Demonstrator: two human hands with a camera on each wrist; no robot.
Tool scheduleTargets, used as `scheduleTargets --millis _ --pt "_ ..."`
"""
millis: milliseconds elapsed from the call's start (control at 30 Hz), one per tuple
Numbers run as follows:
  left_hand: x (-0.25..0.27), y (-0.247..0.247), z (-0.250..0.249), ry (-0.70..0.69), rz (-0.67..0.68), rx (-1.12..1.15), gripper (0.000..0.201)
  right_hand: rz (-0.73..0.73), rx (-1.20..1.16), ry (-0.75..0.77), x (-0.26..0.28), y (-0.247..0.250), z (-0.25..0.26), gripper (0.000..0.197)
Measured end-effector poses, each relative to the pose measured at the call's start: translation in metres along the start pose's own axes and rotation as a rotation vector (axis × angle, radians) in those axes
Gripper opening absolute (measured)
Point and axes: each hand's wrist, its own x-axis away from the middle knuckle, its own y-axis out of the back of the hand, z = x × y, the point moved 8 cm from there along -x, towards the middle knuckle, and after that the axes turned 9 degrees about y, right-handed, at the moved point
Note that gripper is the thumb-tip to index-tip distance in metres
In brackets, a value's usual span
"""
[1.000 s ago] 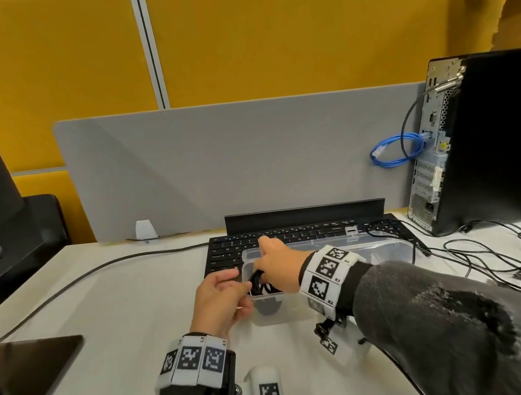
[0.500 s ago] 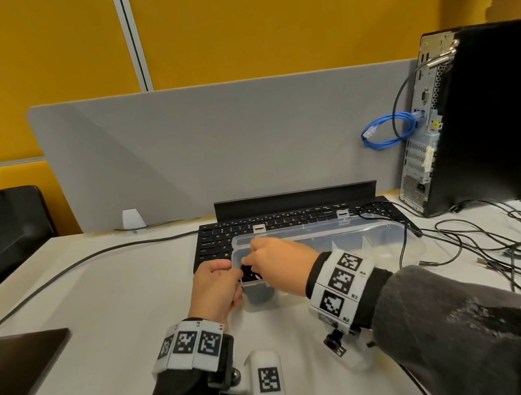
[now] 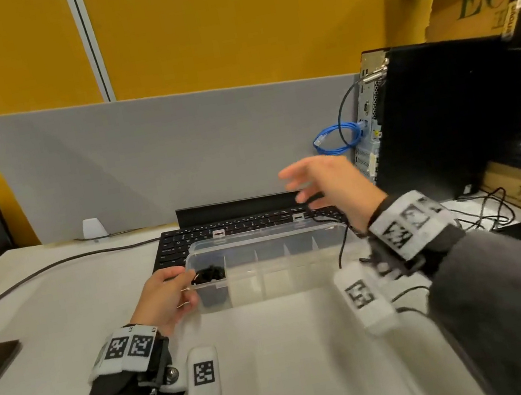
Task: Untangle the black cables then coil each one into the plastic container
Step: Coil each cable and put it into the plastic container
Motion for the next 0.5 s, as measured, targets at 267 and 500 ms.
scheduleTargets --millis 267,500 --pt "0.018 0.001 -0.012 -0.006 -0.114 -0.14 0.012 0.884 1.063 -0.335 0.116 0.032 -0.091 0.056" --pt "0.081 -0.051 -0.067 -0.391 -0.125 -0.951 0.035 0.735 1.105 -0.036 0.101 0.033 -0.076 0.017"
